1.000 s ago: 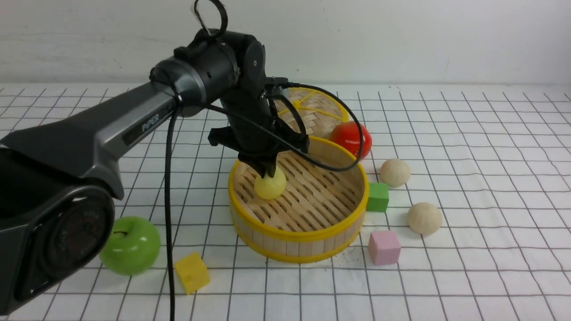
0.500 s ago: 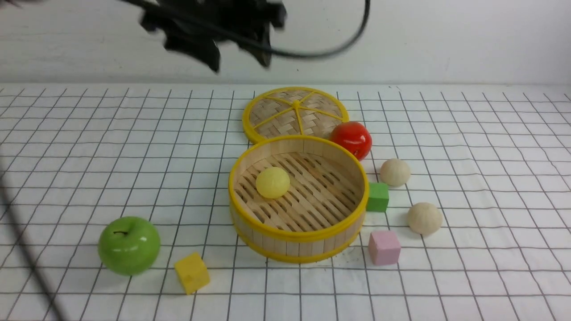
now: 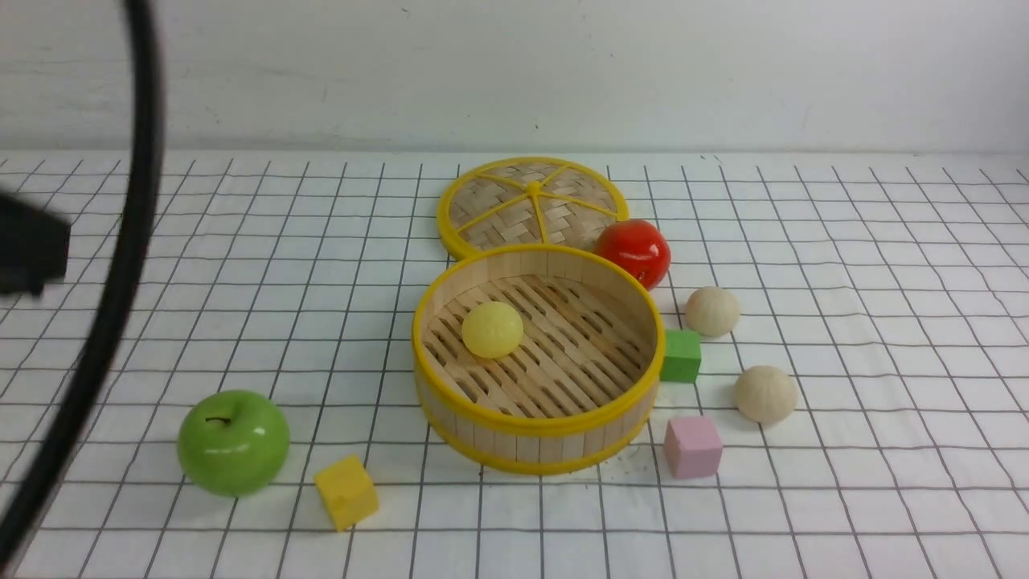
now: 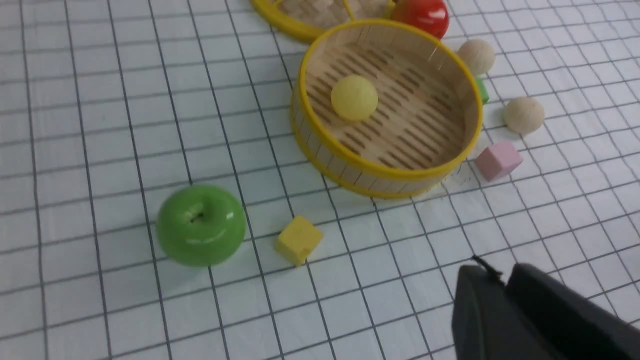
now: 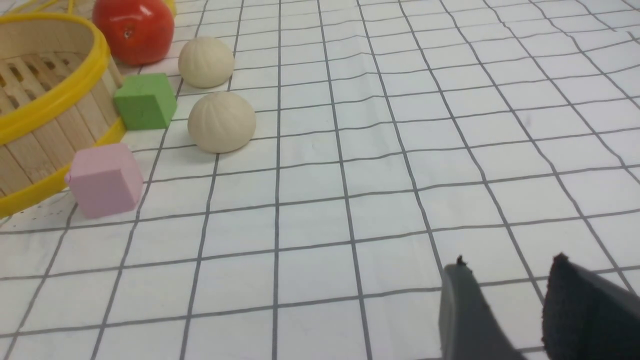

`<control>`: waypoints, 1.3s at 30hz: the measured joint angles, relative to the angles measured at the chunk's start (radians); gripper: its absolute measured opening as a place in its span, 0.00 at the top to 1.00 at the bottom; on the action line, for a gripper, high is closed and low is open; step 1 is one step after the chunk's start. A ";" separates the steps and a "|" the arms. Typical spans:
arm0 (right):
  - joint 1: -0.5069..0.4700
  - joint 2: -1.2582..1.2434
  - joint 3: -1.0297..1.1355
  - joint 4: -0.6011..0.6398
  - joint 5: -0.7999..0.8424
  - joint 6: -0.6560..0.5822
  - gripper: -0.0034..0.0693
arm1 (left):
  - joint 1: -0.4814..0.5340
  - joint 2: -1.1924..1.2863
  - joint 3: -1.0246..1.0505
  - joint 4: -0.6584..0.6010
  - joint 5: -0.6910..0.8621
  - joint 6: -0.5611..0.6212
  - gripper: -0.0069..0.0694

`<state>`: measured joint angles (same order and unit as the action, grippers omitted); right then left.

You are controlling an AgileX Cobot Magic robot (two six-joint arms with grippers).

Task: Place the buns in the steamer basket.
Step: Use the right arm to grab a steamed stuffed bun

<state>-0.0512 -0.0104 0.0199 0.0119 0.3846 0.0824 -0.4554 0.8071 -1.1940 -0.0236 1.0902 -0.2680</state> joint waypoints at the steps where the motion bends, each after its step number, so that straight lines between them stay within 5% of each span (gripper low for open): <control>1: 0.000 0.000 0.000 0.000 0.000 0.000 0.62 | 0.000 -0.046 0.052 -0.001 -0.034 -0.009 0.91; 6: 0.000 0.000 0.000 0.000 0.000 0.000 0.62 | 0.000 -0.312 0.374 -0.007 -0.156 -0.043 0.93; 28: 0.000 0.000 0.000 0.000 0.000 0.000 0.62 | 0.000 -0.374 0.418 0.024 0.007 -0.116 0.93; 34: 0.000 0.000 0.000 0.000 0.000 0.000 0.62 | 0.020 -0.392 0.469 0.095 -0.175 -0.116 0.93; 39: 0.000 0.000 0.000 0.000 0.000 0.000 0.62 | 0.220 -0.518 0.619 0.117 -0.501 -0.084 0.93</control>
<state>-0.0515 -0.0104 0.0199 0.0119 0.3846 0.0824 -0.2355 0.2888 -0.5753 0.0929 0.5888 -0.3523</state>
